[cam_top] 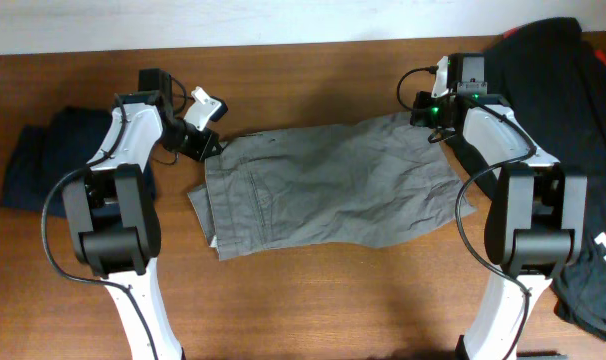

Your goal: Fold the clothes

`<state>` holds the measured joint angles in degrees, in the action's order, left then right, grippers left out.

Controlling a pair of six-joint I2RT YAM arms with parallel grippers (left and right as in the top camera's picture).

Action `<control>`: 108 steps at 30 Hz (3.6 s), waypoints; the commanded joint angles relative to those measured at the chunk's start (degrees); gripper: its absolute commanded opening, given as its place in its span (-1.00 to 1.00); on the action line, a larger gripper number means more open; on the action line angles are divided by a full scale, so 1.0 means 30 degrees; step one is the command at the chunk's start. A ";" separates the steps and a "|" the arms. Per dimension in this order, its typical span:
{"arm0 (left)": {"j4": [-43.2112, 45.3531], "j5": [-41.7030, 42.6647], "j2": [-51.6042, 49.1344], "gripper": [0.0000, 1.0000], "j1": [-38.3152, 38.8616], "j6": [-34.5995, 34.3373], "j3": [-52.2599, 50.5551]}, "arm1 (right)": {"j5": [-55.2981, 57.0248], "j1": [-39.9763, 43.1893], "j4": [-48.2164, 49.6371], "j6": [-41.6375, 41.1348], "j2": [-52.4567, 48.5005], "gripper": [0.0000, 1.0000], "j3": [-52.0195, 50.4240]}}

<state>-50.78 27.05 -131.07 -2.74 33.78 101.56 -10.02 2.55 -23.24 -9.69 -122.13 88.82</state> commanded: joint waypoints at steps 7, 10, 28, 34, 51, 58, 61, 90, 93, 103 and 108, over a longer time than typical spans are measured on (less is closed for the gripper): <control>-0.0335 0.0335 0.1989 -0.99 0.0044 -0.2120 0.2827 | -0.0160 0.0648 -0.2834 -0.0124 0.2863 -0.93 0.3024; -0.0284 0.0211 0.2055 -0.99 0.0029 -0.2543 0.4816 | 0.0109 0.0729 -0.3942 0.0000 0.3963 -0.93 0.3621; -1.2772 -0.1457 0.2055 -0.99 0.0138 -0.6543 1.0076 | 0.1472 0.1071 -1.1154 0.0874 0.7009 -0.92 0.4124; -1.5314 -0.1931 0.2127 -0.99 0.0117 -0.7242 1.0003 | 0.0852 0.1035 -1.3340 0.1180 0.8335 -0.92 0.4262; -1.5227 -0.3461 0.3344 -0.99 0.0117 -0.8473 0.9908 | 0.0503 0.1035 -1.4054 0.1166 1.1431 -0.92 0.4262; -1.3063 -0.4095 0.3330 -0.99 0.0117 -0.9078 0.8524 | 0.0474 0.1013 -0.8539 0.1166 0.8495 -0.93 0.4262; -1.0520 -0.5268 0.3330 -0.99 0.0117 -1.0120 0.7941 | 0.0474 0.0896 -0.7715 0.1173 0.7009 -0.92 0.4262; 0.2295 -0.5326 0.3249 -0.70 0.0277 -1.0251 0.1508 | 0.0627 -0.0095 -0.1188 0.1151 0.1421 0.20 0.4255; 0.2280 -0.5333 0.3206 0.98 0.0277 -1.0251 0.1472 | 0.0619 -0.0095 -0.0809 0.1158 0.1399 0.98 0.4255; 0.0787 -0.5326 0.3206 0.98 0.0284 -1.0251 0.1472 | 0.0393 -0.0095 -0.4991 0.1166 0.1399 0.98 0.4255; 0.0299 -0.5326 0.3133 0.98 0.0284 -1.0251 0.1115 | 0.0022 -0.0117 -0.7912 0.1173 0.1399 0.98 0.4255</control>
<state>-49.80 11.49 -122.56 -1.63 3.16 106.43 -8.93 2.24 -44.45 -6.24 -117.34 100.62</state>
